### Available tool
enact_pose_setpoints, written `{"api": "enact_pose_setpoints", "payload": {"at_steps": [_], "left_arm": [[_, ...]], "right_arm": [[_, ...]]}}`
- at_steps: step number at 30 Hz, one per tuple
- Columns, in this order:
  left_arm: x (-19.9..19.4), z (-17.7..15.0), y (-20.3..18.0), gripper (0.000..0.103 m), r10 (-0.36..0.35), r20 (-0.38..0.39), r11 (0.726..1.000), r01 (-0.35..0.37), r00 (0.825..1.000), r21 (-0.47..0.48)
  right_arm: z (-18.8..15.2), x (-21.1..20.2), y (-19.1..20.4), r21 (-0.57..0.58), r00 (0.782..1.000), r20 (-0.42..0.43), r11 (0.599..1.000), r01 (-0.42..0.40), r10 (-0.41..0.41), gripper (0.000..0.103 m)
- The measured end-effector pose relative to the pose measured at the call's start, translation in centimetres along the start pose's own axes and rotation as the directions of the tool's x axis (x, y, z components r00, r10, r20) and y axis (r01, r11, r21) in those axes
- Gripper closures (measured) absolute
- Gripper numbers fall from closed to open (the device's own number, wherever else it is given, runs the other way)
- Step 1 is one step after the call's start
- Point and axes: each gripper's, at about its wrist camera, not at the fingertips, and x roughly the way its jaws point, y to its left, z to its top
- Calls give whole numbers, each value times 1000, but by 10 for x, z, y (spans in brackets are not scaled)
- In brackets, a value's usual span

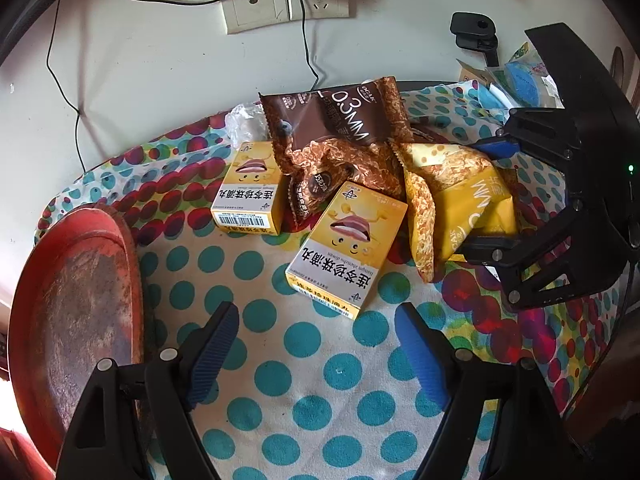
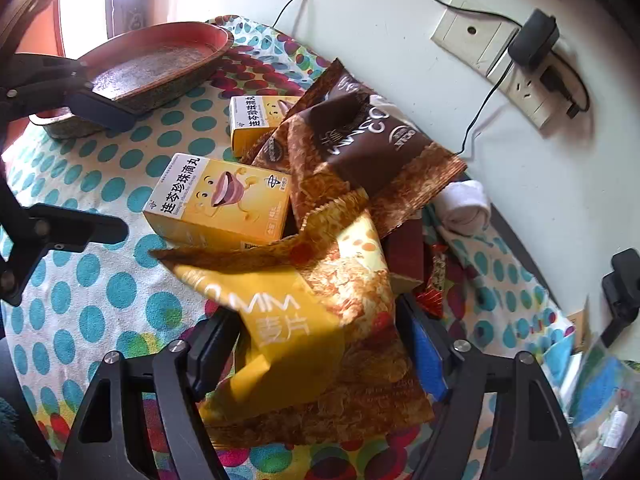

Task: Organize objects
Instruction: 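Grasp the small yellow medicine box with the left gripper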

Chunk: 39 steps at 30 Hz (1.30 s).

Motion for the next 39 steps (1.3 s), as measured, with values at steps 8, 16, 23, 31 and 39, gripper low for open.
{"api": "enact_pose_setpoints", "payload": {"at_steps": [8,16,23,31,39], "left_arm": [[17,7,-3,20,-8,-19,999,9,1000,40],[36,15,-4,20,43,-41,993,-38,998,114],[55,21,-1,20,-1,-78,997,7,997,75],[56,22,-8,21,-15,-59,999,17,998,36],[50,19,-10,38,-13,-32,1000,12,999,-25]], "right_arm": [[-17,-10,-13,142,997,39,987,-71,66,41],[-38,-21,-18,233,995,59,969,-87,75,41],[-43,-27,-18,276,992,88,955,-107,86,41],[-42,-26,-18,312,993,97,945,-98,71,41],[-42,-30,-15,317,993,104,944,-88,57,41]]}}
